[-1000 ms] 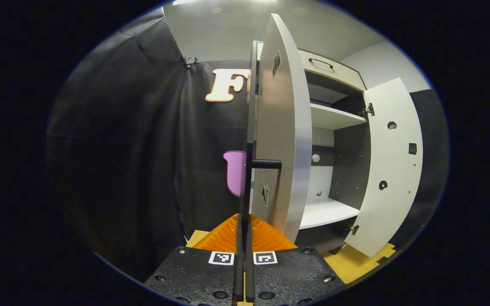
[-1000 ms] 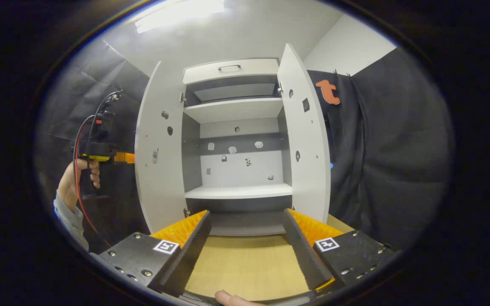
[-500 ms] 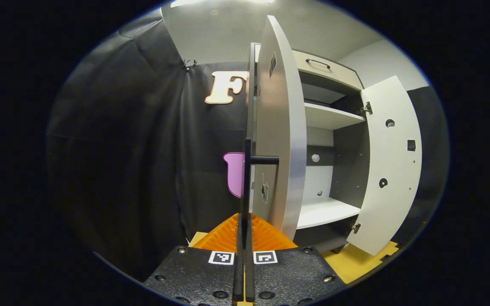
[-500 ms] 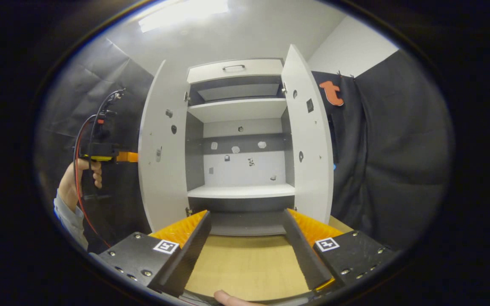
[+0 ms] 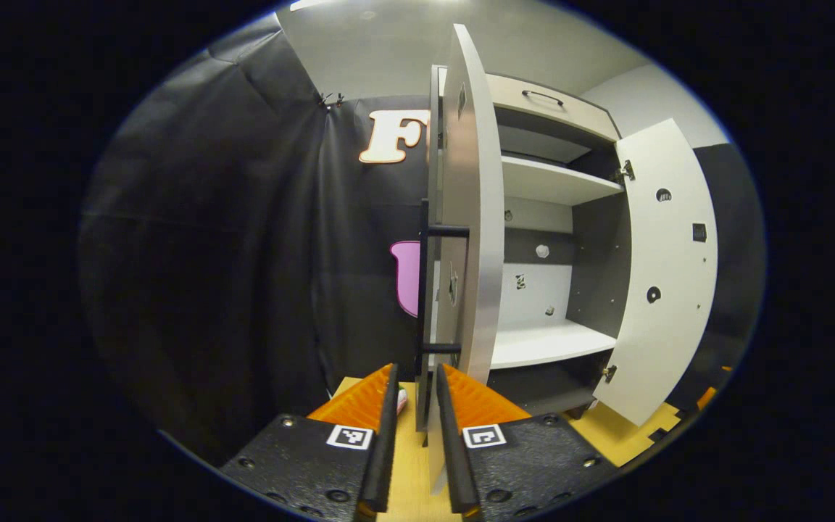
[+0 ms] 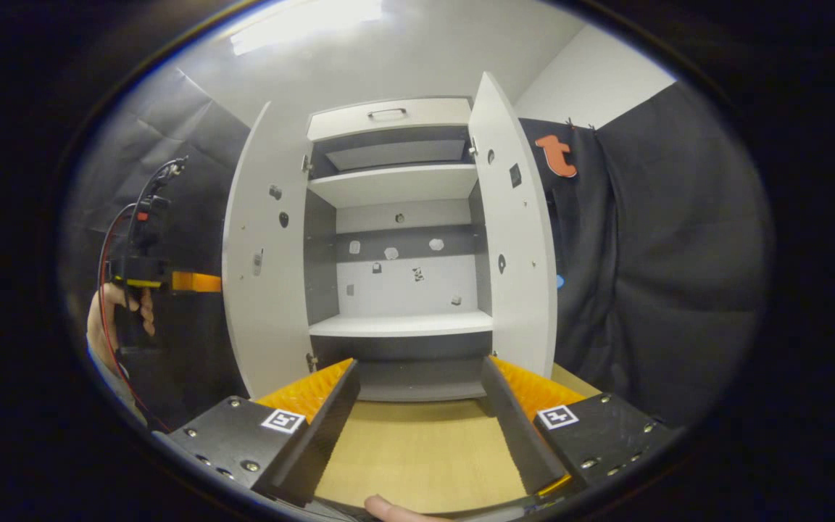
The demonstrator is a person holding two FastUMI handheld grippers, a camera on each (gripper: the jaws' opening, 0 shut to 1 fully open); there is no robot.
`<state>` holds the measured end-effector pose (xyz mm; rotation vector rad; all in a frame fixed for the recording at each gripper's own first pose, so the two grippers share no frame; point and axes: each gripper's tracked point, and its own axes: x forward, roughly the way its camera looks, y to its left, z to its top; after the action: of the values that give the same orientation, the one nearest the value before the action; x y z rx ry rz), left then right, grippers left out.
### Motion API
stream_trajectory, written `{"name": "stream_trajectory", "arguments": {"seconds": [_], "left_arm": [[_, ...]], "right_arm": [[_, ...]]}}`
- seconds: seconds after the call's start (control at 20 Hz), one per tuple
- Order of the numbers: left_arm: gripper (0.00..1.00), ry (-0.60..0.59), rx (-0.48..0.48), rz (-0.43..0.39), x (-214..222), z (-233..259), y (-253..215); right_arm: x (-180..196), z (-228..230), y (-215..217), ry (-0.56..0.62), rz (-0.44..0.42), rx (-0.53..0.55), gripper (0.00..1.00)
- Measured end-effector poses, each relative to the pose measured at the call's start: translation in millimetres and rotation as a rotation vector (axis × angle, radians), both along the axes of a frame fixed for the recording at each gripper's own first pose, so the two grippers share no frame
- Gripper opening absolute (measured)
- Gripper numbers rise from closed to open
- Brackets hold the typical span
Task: Open the right door of the double-door shoe cabinet with the right hand, and open the left door with the left hand.
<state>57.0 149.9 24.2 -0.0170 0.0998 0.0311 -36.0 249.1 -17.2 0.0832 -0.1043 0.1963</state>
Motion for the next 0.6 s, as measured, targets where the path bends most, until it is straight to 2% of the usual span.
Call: {"name": "stream_trajectory", "arguments": {"seconds": [0.05, 0.2, 0.3, 0.45, 0.6], "left_arm": [[0.36, 0.006, 0.014, 0.011, -6, -3, 0], [0.75, -0.006, 0.005, 0.006, -27, -8, -9], [0.87, -0.033, -0.015, 0.012, -39, -8, -14], [0.97, -0.030, -0.031, 0.047, -55, -14, -19], [0.97, -0.068, -0.032, 0.047, -75, -9, -35]], "right_arm": [[1, -1, 0, 0.001, -0.001, -0.001, 1.00], [-1, -1, 1, 0.000, 0.001, -0.003, 1.00], [-2, 0, 0, -0.001, -0.002, -0.007, 1.00], [-4, 2, -5, -0.008, -0.010, -0.010, 1.00], [-6, 5, -9, -0.018, -0.013, -0.008, 1.00]]}}
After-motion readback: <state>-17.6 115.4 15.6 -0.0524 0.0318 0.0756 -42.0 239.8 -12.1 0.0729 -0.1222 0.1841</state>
